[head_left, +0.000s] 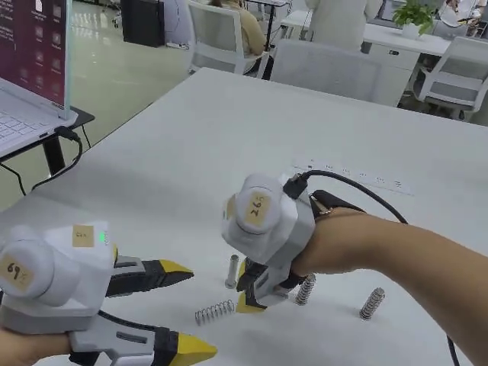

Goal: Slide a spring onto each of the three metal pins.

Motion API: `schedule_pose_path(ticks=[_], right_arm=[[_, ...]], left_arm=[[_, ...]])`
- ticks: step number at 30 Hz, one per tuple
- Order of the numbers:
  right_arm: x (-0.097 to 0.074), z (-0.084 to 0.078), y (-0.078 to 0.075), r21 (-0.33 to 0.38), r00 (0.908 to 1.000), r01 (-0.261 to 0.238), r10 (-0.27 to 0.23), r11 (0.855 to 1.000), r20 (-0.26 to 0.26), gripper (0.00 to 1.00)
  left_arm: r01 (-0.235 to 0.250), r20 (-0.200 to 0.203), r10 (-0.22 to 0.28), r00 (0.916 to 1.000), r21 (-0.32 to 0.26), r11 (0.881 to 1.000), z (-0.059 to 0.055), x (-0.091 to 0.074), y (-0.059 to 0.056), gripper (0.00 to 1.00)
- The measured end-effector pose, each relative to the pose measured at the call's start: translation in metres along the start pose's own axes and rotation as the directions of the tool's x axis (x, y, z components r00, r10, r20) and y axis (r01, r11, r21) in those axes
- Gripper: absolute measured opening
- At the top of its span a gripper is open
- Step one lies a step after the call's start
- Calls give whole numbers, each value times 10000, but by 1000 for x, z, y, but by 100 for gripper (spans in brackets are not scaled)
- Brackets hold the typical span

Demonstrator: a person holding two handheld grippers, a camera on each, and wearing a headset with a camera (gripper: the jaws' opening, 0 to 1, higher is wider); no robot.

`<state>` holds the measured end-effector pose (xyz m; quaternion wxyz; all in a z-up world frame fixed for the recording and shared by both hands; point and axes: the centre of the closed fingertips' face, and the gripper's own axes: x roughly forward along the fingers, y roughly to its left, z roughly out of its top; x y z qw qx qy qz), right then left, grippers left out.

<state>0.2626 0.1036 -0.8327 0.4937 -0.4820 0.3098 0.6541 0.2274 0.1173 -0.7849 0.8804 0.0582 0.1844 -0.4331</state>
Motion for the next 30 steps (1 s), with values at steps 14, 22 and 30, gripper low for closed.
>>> schedule_pose_path(ticks=[14,22,30], right_arm=[[15,7,-3,-318,10000,-16,17,9995,45,12],[27,2,-3,-538,9997,-66,52,9985,-254,12],[31,-2,0,-525,9990,-209,187,9984,-412,10]], left_arm=[[1,-80,-1,10000,-48,10000,-3,-2,1,55],[14,-95,-14,10000,-87,10000,-4,-3,1,54],[15,-88,-17,10000,-143,9999,-6,-2,2,53]])
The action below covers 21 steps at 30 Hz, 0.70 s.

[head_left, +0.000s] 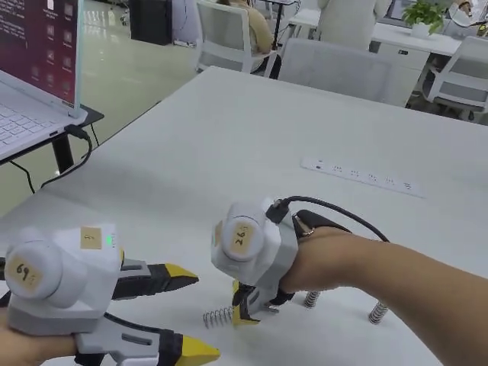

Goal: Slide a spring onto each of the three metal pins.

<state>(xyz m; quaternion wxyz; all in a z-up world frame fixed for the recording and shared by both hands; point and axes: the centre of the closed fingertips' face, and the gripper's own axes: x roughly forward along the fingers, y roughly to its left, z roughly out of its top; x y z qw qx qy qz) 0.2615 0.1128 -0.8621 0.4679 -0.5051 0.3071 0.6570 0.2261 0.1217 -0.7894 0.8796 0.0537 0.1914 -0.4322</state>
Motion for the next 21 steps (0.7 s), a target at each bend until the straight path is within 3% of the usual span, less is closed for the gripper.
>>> schedule_pose_path(ticks=[21], right_arm=[[-2,-4,15,470,9986,-419,433,9980,-300,9]], left_arm=[[46,-189,-45,9998,71,10000,-3,2,-3,51]])
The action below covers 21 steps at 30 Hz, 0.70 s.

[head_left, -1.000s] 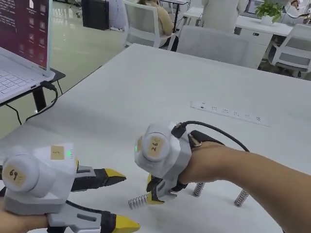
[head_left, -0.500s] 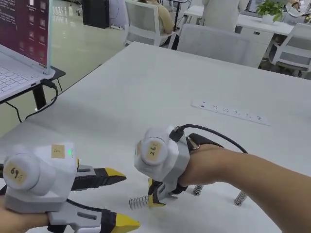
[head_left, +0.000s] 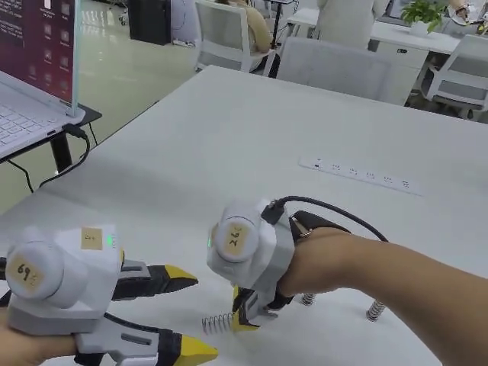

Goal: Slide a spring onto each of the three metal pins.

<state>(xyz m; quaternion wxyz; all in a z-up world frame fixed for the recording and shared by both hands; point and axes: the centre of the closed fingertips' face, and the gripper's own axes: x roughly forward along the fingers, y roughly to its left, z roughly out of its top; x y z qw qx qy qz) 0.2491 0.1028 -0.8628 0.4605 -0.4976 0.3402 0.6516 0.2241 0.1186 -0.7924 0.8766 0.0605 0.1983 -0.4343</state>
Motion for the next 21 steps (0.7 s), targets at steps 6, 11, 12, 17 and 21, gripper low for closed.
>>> schedule_pose_path(ticks=[6,11,12,17,21], right_arm=[[0,0,-1,-155,10000,55,-54,9999,12,9],[0,0,0,-325,10000,20,-21,9995,-2,8],[0,0,1,-313,10000,20,-20,9995,-8,8],[-2,1,3,-240,10000,33,-34,9997,-21,8],[-8,2,4,-183,10000,67,-67,9998,22,8]], left_arm=[[-3,22,3,10000,14,10000,2,1,0,50],[7,-19,-7,10000,36,10000,2,2,-1,50],[0,-22,0,10000,37,10000,1,2,0,50],[1,-57,0,10000,49,10000,0,2,-1,49],[9,-87,-9,10000,54,10000,0,2,0,49]])
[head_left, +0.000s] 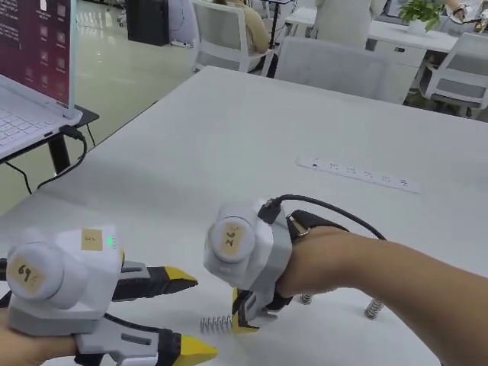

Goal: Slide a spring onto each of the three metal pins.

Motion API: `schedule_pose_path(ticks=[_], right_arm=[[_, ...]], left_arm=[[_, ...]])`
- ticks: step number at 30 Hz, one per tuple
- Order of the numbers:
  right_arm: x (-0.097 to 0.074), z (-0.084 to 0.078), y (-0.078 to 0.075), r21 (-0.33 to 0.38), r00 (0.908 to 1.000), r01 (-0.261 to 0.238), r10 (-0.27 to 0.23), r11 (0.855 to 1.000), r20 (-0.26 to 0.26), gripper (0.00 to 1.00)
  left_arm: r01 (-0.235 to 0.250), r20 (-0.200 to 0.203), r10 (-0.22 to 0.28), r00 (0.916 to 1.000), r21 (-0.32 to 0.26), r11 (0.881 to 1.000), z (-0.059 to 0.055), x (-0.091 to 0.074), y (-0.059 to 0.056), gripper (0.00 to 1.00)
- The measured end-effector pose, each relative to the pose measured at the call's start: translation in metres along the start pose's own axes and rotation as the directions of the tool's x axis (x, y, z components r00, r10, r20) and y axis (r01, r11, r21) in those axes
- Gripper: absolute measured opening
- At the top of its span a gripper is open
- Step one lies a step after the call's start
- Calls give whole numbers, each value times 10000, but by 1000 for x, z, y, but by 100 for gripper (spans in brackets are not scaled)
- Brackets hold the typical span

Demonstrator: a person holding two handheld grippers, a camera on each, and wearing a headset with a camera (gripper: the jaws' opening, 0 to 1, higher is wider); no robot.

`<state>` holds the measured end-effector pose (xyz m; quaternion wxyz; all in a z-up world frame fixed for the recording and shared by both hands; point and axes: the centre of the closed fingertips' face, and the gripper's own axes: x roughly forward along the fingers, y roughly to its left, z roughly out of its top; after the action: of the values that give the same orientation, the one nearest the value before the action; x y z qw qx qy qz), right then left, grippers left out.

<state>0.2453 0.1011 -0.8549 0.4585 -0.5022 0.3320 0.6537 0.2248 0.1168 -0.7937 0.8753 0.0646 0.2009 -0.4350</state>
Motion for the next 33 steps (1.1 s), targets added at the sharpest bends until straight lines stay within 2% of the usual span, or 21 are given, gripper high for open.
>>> schedule_pose_path(ticks=[18,26,33], right_arm=[[-36,7,12,80,9993,216,-219,9997,291,8],[-47,11,16,23,9985,407,-408,9992,367,8],[-53,14,16,-8,9974,566,-565,9984,448,8]], left_arm=[[294,-94,-290,9995,478,9984,6,7,-2,41],[428,-206,-413,9989,811,9958,7,10,-3,31],[525,-146,-512,9986,1095,9926,11,12,-5,22]])
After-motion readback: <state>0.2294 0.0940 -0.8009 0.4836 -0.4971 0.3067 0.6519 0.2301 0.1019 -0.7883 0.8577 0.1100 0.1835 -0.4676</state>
